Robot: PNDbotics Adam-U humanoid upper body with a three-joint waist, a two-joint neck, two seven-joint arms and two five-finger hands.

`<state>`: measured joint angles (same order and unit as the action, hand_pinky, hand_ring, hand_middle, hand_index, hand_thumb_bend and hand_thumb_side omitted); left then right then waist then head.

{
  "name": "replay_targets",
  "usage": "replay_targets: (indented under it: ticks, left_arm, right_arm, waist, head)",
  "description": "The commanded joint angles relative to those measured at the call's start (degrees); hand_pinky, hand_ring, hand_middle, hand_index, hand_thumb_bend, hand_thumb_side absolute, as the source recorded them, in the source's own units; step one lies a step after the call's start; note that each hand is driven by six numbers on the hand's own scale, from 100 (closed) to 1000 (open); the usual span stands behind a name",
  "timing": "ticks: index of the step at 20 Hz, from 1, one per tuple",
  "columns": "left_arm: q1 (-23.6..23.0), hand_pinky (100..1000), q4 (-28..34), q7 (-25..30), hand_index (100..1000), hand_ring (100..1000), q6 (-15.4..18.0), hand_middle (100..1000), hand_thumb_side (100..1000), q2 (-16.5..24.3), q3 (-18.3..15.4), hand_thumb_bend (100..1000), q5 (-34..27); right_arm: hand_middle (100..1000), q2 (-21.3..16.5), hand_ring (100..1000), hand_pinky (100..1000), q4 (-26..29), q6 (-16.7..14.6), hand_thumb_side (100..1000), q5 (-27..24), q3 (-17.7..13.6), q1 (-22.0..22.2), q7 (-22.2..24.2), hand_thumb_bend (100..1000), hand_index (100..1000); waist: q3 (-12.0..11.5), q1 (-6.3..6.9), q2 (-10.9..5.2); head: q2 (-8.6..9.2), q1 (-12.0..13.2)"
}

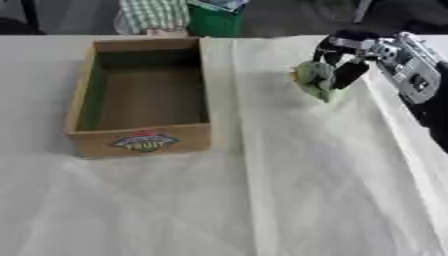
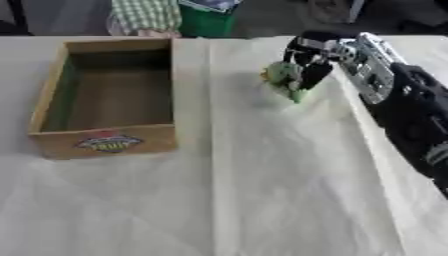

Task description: Pick up objects on the table and place them in the box.

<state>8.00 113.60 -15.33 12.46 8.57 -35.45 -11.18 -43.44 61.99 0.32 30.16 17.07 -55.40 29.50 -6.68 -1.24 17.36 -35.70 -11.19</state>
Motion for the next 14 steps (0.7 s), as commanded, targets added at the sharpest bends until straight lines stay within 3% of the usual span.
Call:
replay_targets:
  ticks: [1,2,3,8,12,13,14]
  left_arm:
    - [0.0,781,1.0,-0.1,682,497,0.0,501,615,1.4,-0.4,104,0.2]
    - [-0.1,781,1.0,-0.1,682,497,-0.1,501,614,1.4,-0.4,103,0.2]
    - [-0.1,780,1.0,-0.1,682,497,-0.1,501,613,1.4,-0.4,103,0.2]
    - [-0.2,778,1.0,-0.1,682,497,0.0,501,616,1.7,-0.2,104,0.2]
    - [-0.4,776,1.0,0.0,682,497,0.1,501,617,1.9,0.2,105,0.0]
    - [-0.4,776,1.0,0.1,682,497,0.1,501,618,2.0,0.3,105,0.0]
    - [-0.5,775,1.0,0.1,683,497,0.0,501,618,2.0,0.4,105,0.0]
  right_arm:
    - [270,-3.2,561,750,4.2,1.4,100,-1.9,-0.6,-1.6,-0.4,100,470]
    - [267,-3.3,559,752,5.4,2.0,163,-2.7,-0.9,-1.8,-0.6,100,468]
    - [264,-3.5,558,754,6.5,2.6,100,-3.5,-1.1,-2.0,-0.8,100,469]
    - [256,-2.6,553,761,12.2,5.3,100,-6.6,-2.3,-5.3,-2.4,100,470]
    - [254,1.4,550,764,13.8,6.6,100,-6.3,-1.9,-9.8,-3.3,100,471]
    - [255,2.8,550,765,13.9,6.7,223,-5.9,-1.7,-10.8,-3.4,100,472]
    - [253,4.2,549,764,13.8,6.8,100,-5.4,-1.4,-11.9,-3.6,100,472]
  waist:
    - [0.1,0.05,-1.38]
    - [0.2,0.05,-1.43]
    - [0.2,0.05,-1.47]
    - [0.0,0.03,-1.82]
    - [-0.6,0.03,-2.26]
    - [-0.9,0.04,-2.37]
    - [-1.2,0.05,-2.49]
  head:
    - [-0.19,0.1]
    - [-0.27,0.2]
    - [-0.31,0.2]
    - [-0.61,-0.1]
    - [-0.83,-0.8]
    - [-0.87,-1.0]
    - [-0.92,-1.3]
